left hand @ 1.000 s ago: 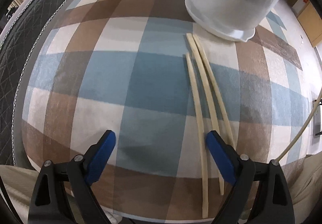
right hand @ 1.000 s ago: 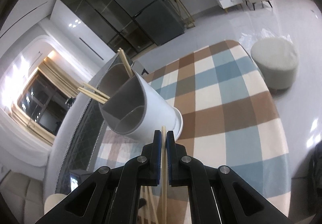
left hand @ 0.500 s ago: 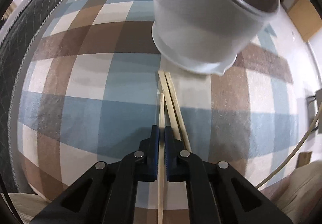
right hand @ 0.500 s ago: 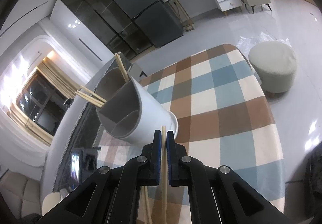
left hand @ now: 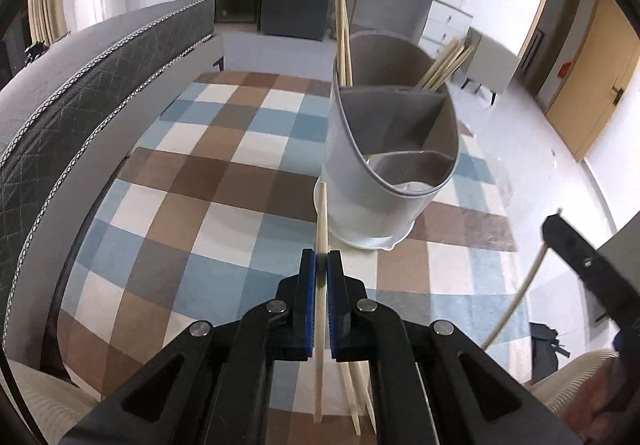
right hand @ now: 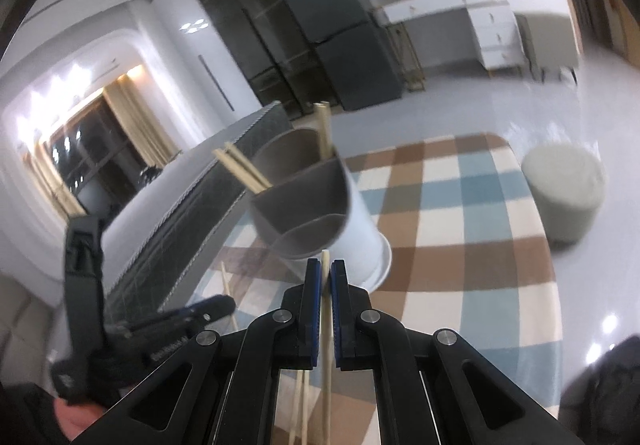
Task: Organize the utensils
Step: 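Lift the right tool's chopstick while the left tool grasps another chopstick, then carry both held chopsticks up over the grey holder, then open both tools to drop the chopsticks into the grey holder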
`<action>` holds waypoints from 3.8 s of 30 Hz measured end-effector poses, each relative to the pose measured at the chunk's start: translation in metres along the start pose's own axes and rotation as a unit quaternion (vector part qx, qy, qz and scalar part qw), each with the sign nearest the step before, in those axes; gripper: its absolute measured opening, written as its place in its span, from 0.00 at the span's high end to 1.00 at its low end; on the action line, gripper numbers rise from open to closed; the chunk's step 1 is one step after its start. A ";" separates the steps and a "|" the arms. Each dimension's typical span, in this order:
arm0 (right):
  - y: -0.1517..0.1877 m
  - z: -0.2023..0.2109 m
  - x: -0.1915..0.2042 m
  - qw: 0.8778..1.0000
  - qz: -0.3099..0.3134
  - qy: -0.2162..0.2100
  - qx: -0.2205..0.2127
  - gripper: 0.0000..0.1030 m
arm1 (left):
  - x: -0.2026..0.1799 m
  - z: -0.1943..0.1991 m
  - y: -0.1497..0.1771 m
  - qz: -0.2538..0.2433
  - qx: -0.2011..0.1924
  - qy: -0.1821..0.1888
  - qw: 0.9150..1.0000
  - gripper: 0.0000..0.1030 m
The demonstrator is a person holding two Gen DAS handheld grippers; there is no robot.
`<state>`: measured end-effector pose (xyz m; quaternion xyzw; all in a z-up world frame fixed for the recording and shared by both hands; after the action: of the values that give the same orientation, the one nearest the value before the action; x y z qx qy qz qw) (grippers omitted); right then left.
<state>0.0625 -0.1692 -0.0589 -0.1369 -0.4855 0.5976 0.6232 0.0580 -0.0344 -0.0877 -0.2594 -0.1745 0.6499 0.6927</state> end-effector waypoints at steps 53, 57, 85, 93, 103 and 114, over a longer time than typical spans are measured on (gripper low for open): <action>-0.179 0.015 0.099 0.976 0.197 0.006 -0.098 0.96 | 0.012 0.111 -0.163 0.098 -0.122 0.163 0.974 1.00; -0.197 -0.003 0.113 0.970 0.217 0.003 -0.108 0.96 | 0.023 0.104 -0.184 0.117 -0.145 0.155 0.970 1.00; -0.189 -0.090 0.067 0.977 0.174 0.041 -0.119 0.96 | 0.024 0.040 -0.197 0.085 -0.181 0.135 0.970 1.00; -0.179 -0.091 0.060 0.981 0.164 0.035 -0.099 0.96 | 0.015 0.043 -0.186 0.062 -0.178 0.128 0.974 1.00; -0.163 -0.092 0.058 0.983 0.173 0.027 -0.063 0.96 | 0.006 0.046 -0.174 0.043 -0.158 0.140 0.977 1.00; -0.147 -0.075 0.038 0.989 0.134 0.037 -0.039 0.92 | -0.003 0.044 -0.152 0.017 -0.073 0.158 0.985 1.00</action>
<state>0.2036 -0.1417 0.0316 -0.2473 -0.4622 0.6510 0.5490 0.1554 -0.0352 0.0369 -0.4119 -0.1054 0.5982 0.6793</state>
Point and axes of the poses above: each gripper's, at about its wrist camera, not at the fingertips, and z roughly against the way its jaws point, x to its left, y to its underside, the point moved 8 cm from there along -z, roughly the way its jaws point, and after that the axes turned 5 degrees about -y, right-handed, at the moved point
